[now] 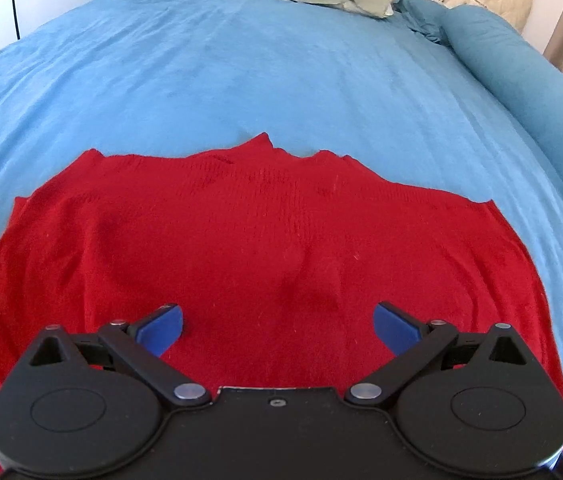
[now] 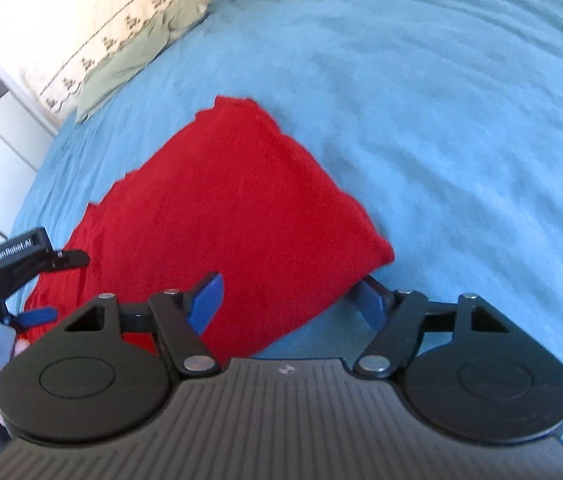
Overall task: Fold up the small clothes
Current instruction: 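Grasp the folded sweater edge with the right gripper and lift it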
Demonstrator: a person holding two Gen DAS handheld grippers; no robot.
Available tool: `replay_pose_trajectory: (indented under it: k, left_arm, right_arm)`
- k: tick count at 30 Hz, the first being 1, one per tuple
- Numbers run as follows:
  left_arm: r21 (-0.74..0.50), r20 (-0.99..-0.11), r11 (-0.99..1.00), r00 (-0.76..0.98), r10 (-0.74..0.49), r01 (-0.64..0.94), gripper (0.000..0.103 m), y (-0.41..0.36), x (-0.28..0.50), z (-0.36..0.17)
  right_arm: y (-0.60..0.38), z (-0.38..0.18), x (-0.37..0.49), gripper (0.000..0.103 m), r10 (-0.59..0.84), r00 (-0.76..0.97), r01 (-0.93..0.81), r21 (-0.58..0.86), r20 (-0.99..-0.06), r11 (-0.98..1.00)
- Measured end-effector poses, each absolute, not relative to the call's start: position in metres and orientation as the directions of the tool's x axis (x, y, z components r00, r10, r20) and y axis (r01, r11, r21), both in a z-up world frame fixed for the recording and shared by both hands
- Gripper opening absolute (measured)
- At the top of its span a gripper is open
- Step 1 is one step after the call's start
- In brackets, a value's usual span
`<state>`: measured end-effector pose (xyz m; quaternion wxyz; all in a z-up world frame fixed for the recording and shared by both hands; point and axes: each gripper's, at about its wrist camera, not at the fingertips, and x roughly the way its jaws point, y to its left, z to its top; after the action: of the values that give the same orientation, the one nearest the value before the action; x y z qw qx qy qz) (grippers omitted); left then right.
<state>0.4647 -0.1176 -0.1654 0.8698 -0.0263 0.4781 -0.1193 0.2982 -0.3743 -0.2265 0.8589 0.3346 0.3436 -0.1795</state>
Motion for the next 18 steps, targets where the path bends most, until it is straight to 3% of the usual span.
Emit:
replay_pose_trajectory:
  k: [7,11,13,18]
  left_arm:
    - [-0.112,-0.866,0.985,0.474,-0.161,0.13,0.103,-0.12,0.483,-0.181]
    - [-0.023,-0.877,0.984,0.469,-0.105,0.177,0.103,-0.131,0.483,-0.188]
    - [0.002,-0.881,0.981,0.465,-0.09,0.193,0.103,-0.133,0.484,-0.191]
    - [-0.026,-0.909,0.98,0.404,-0.105,0.195,0.103,-0.129,0.497,-0.188]
  right_arm:
    - [-0.381,-0.228,0.318,0.071,-0.096,0.692,0.564,0.453,-0.715,0.691]
    - [-0.381,-0.226,0.319,0.038,-0.124,0.665,0.598,0.425,-0.736,0.68]
    - [-0.385,-0.223,0.317,0.027,-0.116,0.665,0.612,0.449,-0.738,0.652]
    - [-0.377,-0.194,0.324,0.025,-0.132,0.686,0.601,0.455,-0.716,0.657]
